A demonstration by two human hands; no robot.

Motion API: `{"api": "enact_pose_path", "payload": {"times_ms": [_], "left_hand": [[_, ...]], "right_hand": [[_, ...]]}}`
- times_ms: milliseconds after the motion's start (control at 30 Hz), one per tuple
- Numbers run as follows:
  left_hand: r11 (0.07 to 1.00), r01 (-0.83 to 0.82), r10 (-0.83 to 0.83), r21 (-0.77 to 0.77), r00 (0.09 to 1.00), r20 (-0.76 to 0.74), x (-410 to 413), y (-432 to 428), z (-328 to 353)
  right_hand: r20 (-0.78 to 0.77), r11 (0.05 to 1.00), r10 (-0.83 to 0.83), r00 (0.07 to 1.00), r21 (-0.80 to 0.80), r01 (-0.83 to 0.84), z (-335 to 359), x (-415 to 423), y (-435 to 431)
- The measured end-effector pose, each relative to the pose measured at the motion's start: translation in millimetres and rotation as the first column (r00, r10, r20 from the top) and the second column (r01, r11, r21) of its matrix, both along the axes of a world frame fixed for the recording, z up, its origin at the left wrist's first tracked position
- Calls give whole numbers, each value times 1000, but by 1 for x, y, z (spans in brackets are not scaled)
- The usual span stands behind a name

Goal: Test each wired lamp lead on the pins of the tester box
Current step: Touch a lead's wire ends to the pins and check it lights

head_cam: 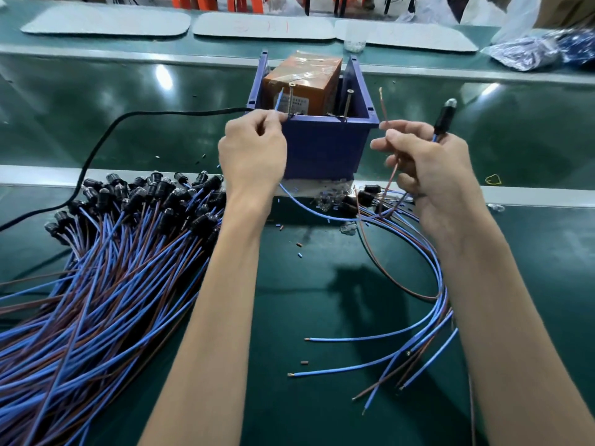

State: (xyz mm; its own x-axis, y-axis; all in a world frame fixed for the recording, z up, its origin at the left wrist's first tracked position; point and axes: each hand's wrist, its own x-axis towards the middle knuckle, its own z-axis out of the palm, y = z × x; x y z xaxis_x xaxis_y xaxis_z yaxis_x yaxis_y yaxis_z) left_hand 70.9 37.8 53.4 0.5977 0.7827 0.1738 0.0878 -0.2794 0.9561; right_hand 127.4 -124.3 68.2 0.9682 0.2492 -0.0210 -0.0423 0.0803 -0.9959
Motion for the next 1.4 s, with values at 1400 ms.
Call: {"api": "enact_pose_path", "payload": {"times_ms": [1400], "left_hand": [[999, -55, 55, 2, 998, -17, -5, 4, 1]], "right_hand": [[-11, 984, 122, 992, -130, -122, -15, -1, 15]]}}
